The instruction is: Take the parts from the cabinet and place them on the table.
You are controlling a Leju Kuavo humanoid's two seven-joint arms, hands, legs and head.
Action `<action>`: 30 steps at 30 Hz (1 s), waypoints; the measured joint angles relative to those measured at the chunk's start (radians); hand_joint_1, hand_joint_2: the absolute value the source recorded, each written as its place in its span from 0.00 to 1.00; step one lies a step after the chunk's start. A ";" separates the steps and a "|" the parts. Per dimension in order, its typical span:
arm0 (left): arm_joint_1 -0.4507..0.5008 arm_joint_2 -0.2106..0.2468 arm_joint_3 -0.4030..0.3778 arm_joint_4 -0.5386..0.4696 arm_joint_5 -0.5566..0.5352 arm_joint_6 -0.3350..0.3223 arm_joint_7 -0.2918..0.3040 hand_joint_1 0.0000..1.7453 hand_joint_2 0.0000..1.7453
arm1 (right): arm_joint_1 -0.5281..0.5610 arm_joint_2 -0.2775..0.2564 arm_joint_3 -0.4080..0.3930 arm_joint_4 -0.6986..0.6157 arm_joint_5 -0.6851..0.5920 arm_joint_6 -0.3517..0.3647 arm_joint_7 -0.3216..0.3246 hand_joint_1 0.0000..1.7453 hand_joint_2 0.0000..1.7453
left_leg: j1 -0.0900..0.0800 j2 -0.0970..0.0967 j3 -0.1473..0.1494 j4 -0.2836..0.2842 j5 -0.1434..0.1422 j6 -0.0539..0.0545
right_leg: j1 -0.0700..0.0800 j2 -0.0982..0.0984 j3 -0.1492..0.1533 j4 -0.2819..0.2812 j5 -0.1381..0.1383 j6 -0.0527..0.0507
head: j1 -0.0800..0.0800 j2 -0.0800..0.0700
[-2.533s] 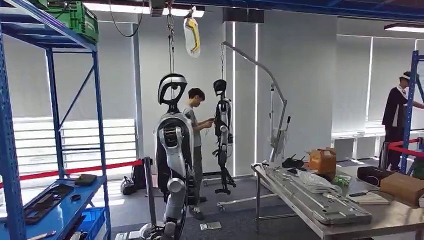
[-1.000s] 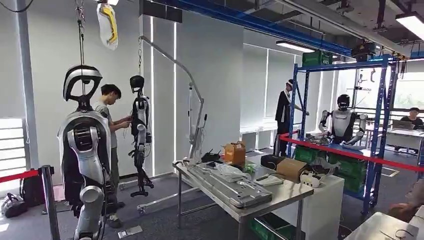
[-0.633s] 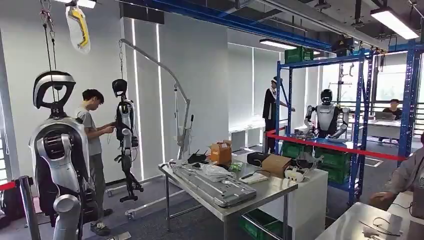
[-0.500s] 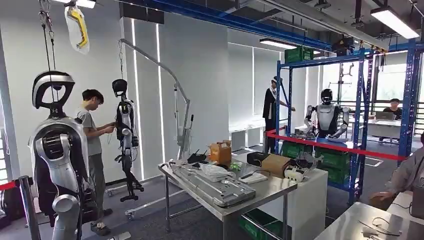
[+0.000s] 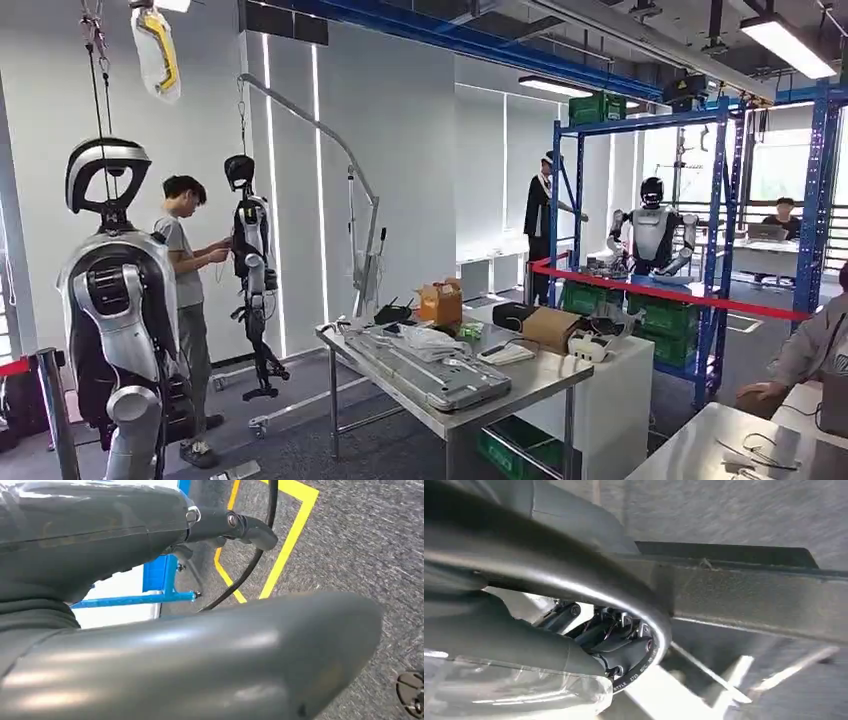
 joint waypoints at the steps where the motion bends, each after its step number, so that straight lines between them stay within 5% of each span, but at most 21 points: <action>1: 0.003 0.000 0.003 0.000 0.003 0.001 -0.005 0.00 0.00 | 0.012 0.000 0.018 -0.021 -0.015 0.002 -0.019 1.00 1.00 | 0.000 0.000 0.000 0.000 0.000 0.000 | -0.001 0.000 0.000 0.000 0.000 0.000 | 0.000 0.000; 7: 0.026 0.002 0.018 0.000 0.011 0.005 -0.007 0.00 0.00 | 0.054 -0.034 0.139 -0.202 -0.134 0.024 -0.016 1.00 1.00 | -0.004 -0.001 0.000 0.001 0.000 0.000 | -0.005 -0.001 0.000 0.000 0.000 0.001 | 0.004 0.000; 12: 0.035 0.003 0.027 0.000 0.011 0.006 -0.006 0.00 0.00 | 0.007 -0.121 0.253 -0.358 -0.281 0.101 0.041 1.00 1.00 | -0.008 -0.001 -0.001 0.001 0.000 0.000 | -0.008 0.000 -0.001 0.000 0.002 0.003 | 0.006 0.000; 21: 0.042 0.004 0.035 0.000 0.011 0.005 0.004 0.00 0.00 | -0.219 -0.268 0.417 -0.547 -0.399 0.214 0.142 1.00 1.00 | -0.011 0.000 -0.001 0.002 0.000 0.001 | -0.010 0.000 -0.001 0.000 0.003 0.004 | 0.004 0.000; 30: 0.043 0.004 0.035 0.000 -0.002 -0.001 0.013 0.00 0.00 | -0.496 -0.291 0.555 -0.522 -0.470 0.221 0.213 1.00 1.00 | -0.009 -0.001 -0.001 0.003 0.000 0.001 | -0.008 0.000 0.000 0.000 0.003 0.004 | 0.002 0.000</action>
